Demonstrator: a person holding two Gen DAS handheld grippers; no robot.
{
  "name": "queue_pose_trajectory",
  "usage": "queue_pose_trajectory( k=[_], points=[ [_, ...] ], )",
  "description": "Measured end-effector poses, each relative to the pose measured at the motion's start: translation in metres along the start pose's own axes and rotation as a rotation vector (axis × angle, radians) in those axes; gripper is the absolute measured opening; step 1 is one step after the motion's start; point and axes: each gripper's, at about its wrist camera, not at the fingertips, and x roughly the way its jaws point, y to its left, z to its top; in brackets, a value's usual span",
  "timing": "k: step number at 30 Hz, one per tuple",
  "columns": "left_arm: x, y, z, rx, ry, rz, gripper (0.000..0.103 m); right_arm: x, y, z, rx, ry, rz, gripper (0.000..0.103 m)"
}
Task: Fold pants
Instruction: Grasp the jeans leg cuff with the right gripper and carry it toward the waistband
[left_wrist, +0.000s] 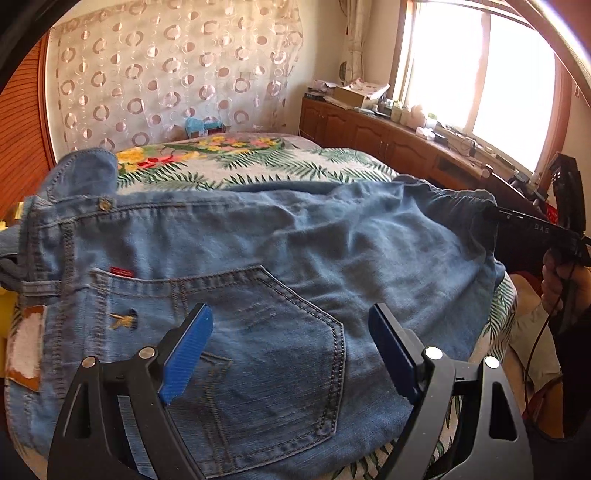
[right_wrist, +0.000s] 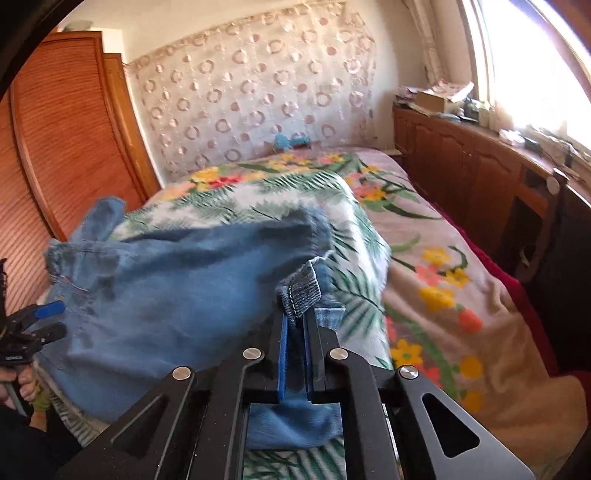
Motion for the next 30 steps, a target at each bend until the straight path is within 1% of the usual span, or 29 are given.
queue_pose_trajectory(
  k=[6, 10, 18, 20, 24, 27, 29, 30],
  points=[
    [-0.025, 0.014, 0.008, -0.02, -0.056, 0.023, 0.086, -0.022, 0.056, 0.021, -0.116, -0.063, 0.11, 0.007],
    [-0.038, 0.024, 0.011, -0.034, -0.083, 0.041, 0.086, -0.026, 0.095, 0.032, -0.198, -0.071, 0.195, 0.006],
    [-0.055, 0.047, 0.008, -0.069, -0.114, 0.079, 0.087, -0.028, 0.162, 0.047, -0.312, -0.079, 0.321, 0.006],
    [-0.058, 0.052, 0.006, -0.074, -0.117, 0.087, 0.087, -0.021, 0.169, 0.057, -0.327, -0.08, 0.352, 0.006],
    [-0.062, 0.059, 0.002, -0.085, -0.122, 0.097, 0.087, -0.017, 0.185, 0.064, -0.354, -0.077, 0.408, 0.006],
    [-0.06, 0.065, -0.001, -0.096, -0.116, 0.098, 0.087, -0.001, 0.192, 0.065, -0.38, -0.058, 0.413, 0.006],
    [-0.058, 0.064, -0.003, -0.102, -0.112, 0.097, 0.087, 0.013, 0.19, 0.066, -0.389, -0.037, 0.414, 0.006],
    [-0.057, 0.064, -0.004, -0.104, -0.109, 0.095, 0.087, 0.016, 0.19, 0.066, -0.396, -0.026, 0.403, 0.009]
  ],
)
